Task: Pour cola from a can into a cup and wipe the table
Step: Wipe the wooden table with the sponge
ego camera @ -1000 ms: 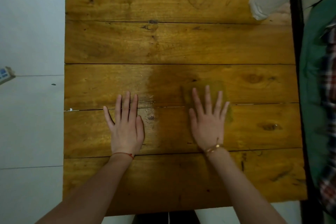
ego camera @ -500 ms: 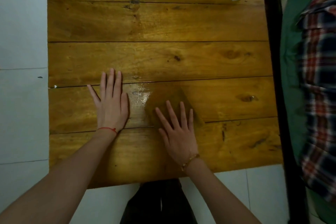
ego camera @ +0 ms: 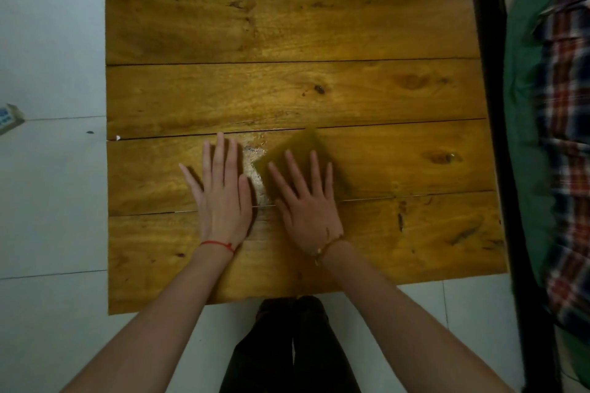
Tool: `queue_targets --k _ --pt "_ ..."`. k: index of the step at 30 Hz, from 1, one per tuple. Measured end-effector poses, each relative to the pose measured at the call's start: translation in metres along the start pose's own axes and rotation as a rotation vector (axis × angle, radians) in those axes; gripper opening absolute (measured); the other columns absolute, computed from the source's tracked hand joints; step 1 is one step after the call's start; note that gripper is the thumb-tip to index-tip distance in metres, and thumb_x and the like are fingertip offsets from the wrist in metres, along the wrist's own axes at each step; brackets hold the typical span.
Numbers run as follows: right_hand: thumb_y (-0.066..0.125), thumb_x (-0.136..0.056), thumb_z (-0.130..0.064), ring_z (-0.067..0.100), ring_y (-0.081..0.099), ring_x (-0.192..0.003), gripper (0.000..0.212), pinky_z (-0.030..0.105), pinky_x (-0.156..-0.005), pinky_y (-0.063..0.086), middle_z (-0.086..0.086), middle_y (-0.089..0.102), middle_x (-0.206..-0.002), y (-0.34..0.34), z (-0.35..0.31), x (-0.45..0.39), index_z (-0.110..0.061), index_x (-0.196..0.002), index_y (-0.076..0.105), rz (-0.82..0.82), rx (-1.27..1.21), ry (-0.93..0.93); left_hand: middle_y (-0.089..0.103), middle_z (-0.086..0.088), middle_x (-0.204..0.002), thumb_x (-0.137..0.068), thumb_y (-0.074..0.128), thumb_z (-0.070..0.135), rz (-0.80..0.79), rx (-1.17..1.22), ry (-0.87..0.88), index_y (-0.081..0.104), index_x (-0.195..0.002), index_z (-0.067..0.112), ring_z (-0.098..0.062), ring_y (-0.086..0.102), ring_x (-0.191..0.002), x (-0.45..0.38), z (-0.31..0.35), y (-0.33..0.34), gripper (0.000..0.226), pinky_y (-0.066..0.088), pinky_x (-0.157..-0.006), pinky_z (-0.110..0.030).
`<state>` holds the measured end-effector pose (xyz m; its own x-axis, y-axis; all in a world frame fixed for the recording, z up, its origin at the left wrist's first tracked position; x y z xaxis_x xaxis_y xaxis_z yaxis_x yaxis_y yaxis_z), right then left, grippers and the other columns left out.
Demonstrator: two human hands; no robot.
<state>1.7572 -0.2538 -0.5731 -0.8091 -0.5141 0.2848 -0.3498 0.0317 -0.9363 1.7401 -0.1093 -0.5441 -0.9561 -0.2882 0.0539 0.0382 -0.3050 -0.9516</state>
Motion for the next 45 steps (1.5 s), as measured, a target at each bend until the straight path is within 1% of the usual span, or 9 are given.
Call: queue_targets --k 4,12,16,20,25,28,34,37,45 --pt "0.025 -0.100 -0.048 0.034 -0.006 -0.150 0.058 0.060 -0.118 0.011 -0.005 -0.002 -0.164 0.000 0.010 0.010 -0.041 -0.153 0.000 -0.023 0.016 -0.116 0.001 0.002 -0.165 -0.104 0.018 0.034 0.033 -0.007 0.006 0.007 -0.157 0.020 -0.019 -0.003 -0.152 -0.032 -0.004 -0.011 0.056 -0.002 -0.116 -0.065" --pt "0.016 -0.100 -0.047 0.042 -0.019 -0.145 0.060 0.064 -0.115 -0.004 0.002 -0.017 -0.162 -0.045 0.075 -0.116 -0.035 -0.153 -0.010 0.064 -0.073 0.367 0.002 0.001 -0.165 -0.104 0.023 0.031 -0.028 -0.063 -0.040 0.007 -0.157 0.020 -0.021 -0.004 -0.152 -0.092 -0.013 0.008 0.056 -0.003 -0.115 -0.066" --pt "0.019 -0.101 -0.048 0.039 -0.015 -0.147 0.059 0.062 -0.117 -0.003 0.002 -0.011 -0.163 -0.035 0.007 -0.125 -0.036 -0.153 -0.004 0.072 -0.044 0.126 0.000 0.001 -0.165 -0.104 0.024 0.029 -0.053 -0.083 -0.083 0.005 -0.157 0.020 -0.021 -0.005 -0.152 -0.102 -0.017 0.019 0.056 -0.001 -0.115 -0.066" --pt "0.021 -0.101 -0.048 0.032 -0.009 -0.150 0.056 0.058 -0.119 0.006 -0.003 -0.002 -0.164 -0.037 0.017 -0.119 -0.039 -0.153 0.003 0.085 -0.049 0.033 0.001 0.003 -0.165 -0.102 0.021 0.031 -0.038 -0.077 -0.089 0.006 -0.157 0.022 -0.019 -0.004 -0.152 -0.103 -0.019 0.022 0.057 0.002 -0.116 -0.065" --pt "0.015 -0.101 -0.046 0.038 -0.014 -0.148 0.056 0.061 -0.117 -0.004 -0.001 -0.010 -0.163 -0.067 0.093 -0.179 -0.038 -0.153 -0.005 0.125 -0.070 0.365 0.002 0.002 -0.165 -0.101 0.022 0.030 -0.041 -0.083 -0.085 0.006 -0.157 0.021 -0.021 -0.002 -0.152 -0.104 -0.017 0.020 0.059 0.003 -0.116 -0.066" --pt "0.016 -0.101 -0.045 0.041 -0.015 -0.147 0.057 0.063 -0.116 -0.005 0.002 -0.012 -0.163 -0.083 0.094 -0.224 -0.035 -0.153 -0.006 0.153 -0.089 0.473 0.002 0.001 -0.165 -0.100 0.024 0.029 -0.047 -0.114 -0.087 0.007 -0.157 0.019 -0.023 0.000 -0.152 -0.104 -0.019 0.022 0.060 0.005 -0.115 -0.067" --pt "0.016 -0.101 -0.047 0.039 -0.012 -0.148 0.057 0.062 -0.117 0.000 -0.001 -0.007 -0.164 -0.069 0.025 -0.218 -0.035 -0.154 -0.001 0.102 -0.038 0.105 0.003 0.001 -0.165 -0.099 0.026 0.026 -0.074 -0.126 -0.085 0.007 -0.157 0.019 -0.023 0.000 -0.152 -0.105 -0.020 0.024 0.061 0.005 -0.115 -0.067" --pt "0.018 -0.101 -0.047 0.036 -0.008 -0.149 0.056 0.062 -0.117 0.007 -0.002 -0.003 -0.164 -0.061 0.033 -0.179 -0.036 -0.154 0.001 0.085 -0.026 0.071 0.003 0.002 -0.165 -0.099 0.027 0.026 -0.069 -0.113 -0.083 0.009 -0.157 0.020 -0.022 0.000 -0.152 -0.105 -0.021 0.023 0.061 0.004 -0.116 -0.066" --pt "0.018 -0.102 -0.044 0.042 -0.012 -0.147 0.057 0.065 -0.115 -0.003 0.000 -0.010 -0.163 -0.076 0.133 -0.171 -0.036 -0.153 -0.004 0.109 -0.076 0.469 0.004 0.003 -0.165 -0.099 0.024 0.028 -0.049 -0.066 -0.069 0.009 -0.157 0.021 -0.021 -0.001 -0.152 -0.106 -0.017 0.021 0.060 0.001 -0.116 -0.066"
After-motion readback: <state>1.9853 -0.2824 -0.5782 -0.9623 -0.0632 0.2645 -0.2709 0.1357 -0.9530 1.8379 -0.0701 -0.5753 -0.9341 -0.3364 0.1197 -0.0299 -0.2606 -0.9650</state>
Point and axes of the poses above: each hand's wrist, its own x-axis away from the middle knuckle, its own y-axis out of the palm, z = x × y, the point moved 10 cm from there along -x, towards the middle knuckle
